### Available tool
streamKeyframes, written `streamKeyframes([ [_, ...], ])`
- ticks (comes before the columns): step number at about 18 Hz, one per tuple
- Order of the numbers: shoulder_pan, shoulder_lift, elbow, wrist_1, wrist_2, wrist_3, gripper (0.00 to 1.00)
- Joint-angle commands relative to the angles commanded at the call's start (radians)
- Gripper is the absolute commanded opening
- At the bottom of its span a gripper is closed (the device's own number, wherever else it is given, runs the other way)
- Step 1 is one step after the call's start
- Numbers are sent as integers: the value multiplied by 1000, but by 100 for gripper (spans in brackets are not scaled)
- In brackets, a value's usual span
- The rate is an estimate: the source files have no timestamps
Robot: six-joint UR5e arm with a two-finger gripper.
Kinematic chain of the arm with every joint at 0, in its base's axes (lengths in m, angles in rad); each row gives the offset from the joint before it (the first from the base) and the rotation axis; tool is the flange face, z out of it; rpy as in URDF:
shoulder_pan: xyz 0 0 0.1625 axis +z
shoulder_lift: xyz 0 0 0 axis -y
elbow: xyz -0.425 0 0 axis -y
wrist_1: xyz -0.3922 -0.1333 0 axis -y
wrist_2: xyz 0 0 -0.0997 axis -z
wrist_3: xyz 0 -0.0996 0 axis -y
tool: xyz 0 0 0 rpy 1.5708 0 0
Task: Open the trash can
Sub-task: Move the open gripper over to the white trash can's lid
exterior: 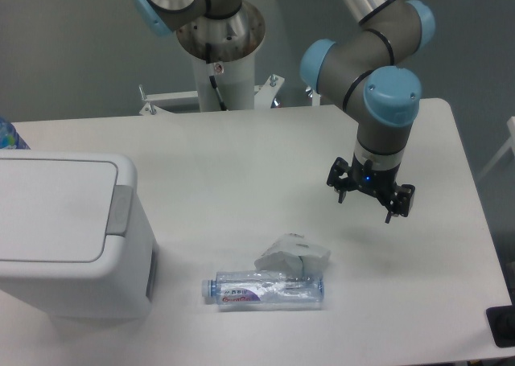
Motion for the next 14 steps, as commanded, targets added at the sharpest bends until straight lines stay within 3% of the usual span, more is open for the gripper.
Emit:
streamKeyframes([
  [8,-6,9,6,23,-41,-6,100],
  [11,-12,34,14,21,-138,-133,100],
  [14,-66,60,25,23,-167,-288,100],
])
